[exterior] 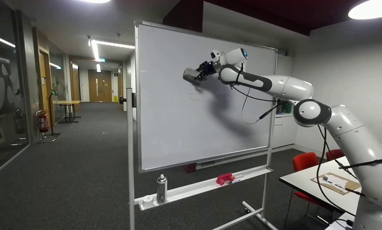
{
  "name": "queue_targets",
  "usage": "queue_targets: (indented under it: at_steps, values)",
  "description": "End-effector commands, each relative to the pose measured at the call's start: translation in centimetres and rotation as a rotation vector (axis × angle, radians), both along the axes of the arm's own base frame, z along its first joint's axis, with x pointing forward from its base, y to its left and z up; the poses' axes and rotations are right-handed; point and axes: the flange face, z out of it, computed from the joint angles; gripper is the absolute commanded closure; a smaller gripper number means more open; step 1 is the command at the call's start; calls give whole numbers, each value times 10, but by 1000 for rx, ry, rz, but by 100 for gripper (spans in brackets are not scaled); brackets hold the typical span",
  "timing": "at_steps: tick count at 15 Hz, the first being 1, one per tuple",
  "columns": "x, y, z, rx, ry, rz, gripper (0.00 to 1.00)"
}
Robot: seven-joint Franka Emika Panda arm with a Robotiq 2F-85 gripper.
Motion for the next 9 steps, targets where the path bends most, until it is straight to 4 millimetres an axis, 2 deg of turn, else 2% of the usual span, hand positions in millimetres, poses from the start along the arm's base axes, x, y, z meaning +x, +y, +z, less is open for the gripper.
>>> queue_targets:
  at_steps: [1,6,9]
  values:
    - [7,-27,3,144,-72,-79,66]
    - [-2,-28,10,335,-103,-145,66]
    - [-6,-41,17,434,-161,-185,66]
